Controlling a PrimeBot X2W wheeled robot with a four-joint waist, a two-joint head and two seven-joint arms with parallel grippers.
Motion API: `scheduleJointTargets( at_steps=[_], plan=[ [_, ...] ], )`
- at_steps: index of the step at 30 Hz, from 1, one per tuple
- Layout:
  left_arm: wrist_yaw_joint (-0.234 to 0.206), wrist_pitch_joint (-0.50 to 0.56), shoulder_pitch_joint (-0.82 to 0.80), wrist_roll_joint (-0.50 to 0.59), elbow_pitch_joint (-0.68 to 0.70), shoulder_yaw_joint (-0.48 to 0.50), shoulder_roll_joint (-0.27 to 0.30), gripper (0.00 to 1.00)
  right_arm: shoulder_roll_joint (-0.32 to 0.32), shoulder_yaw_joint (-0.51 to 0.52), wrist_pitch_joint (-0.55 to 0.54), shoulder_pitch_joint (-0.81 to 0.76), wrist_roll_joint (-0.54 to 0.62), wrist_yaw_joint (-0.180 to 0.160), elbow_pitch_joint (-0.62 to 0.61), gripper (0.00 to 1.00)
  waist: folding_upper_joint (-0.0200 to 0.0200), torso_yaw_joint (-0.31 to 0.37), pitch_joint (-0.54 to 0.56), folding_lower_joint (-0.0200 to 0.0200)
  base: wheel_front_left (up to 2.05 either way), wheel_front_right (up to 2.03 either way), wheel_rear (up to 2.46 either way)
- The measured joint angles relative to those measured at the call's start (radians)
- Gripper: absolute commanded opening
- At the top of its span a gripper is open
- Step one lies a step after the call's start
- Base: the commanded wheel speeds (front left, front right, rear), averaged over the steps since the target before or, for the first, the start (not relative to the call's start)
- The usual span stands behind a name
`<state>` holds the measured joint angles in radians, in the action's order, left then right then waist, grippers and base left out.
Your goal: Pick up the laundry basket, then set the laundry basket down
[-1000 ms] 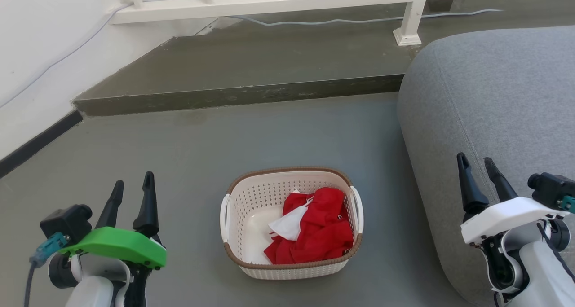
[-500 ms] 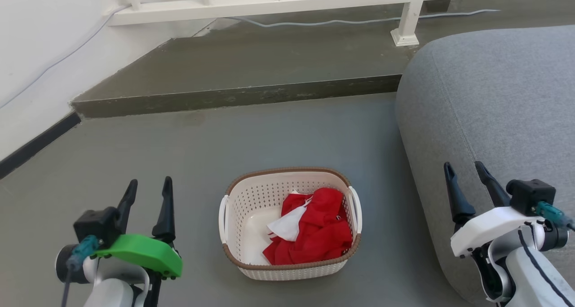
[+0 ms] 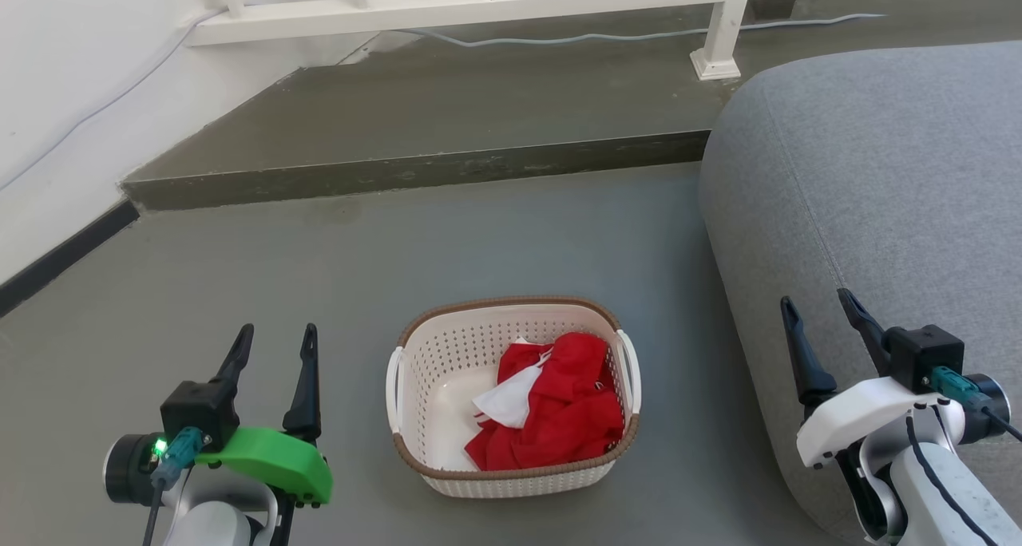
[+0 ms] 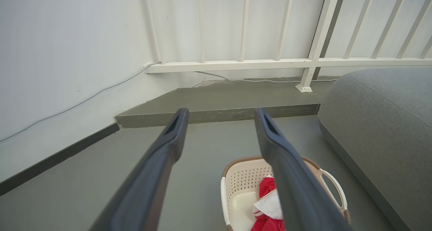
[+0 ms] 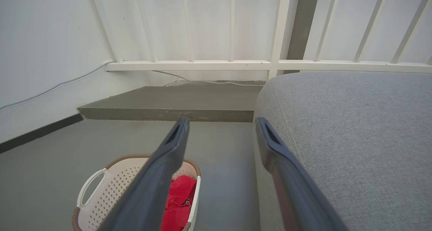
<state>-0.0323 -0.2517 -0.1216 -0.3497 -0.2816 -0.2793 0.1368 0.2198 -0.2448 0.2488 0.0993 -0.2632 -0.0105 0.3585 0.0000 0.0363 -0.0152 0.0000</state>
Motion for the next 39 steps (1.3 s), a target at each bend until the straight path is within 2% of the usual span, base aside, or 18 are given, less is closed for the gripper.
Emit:
scheduleJointTargets(
  at_steps=[27, 39],
  plan=[
    [0.012, 0.000, 0.000, 0.004, -0.043, 0.021, -0.026, 1.00, -0.031, 0.031, 0.000, 0.016, 0.015, 0.022, 0.020, 1.00, 0.0000, -0.002, -0.005, 0.0000, 0.00, 0.00, 0.00],
    [0.014, 0.000, -0.005, 0.012, -0.038, 0.022, -0.030, 1.00, -0.036, 0.047, 0.000, 0.029, 0.018, 0.036, 0.018, 1.00, 0.0000, -0.008, -0.061, 0.0000, 0.00, 0.00, 0.00]
  ],
)
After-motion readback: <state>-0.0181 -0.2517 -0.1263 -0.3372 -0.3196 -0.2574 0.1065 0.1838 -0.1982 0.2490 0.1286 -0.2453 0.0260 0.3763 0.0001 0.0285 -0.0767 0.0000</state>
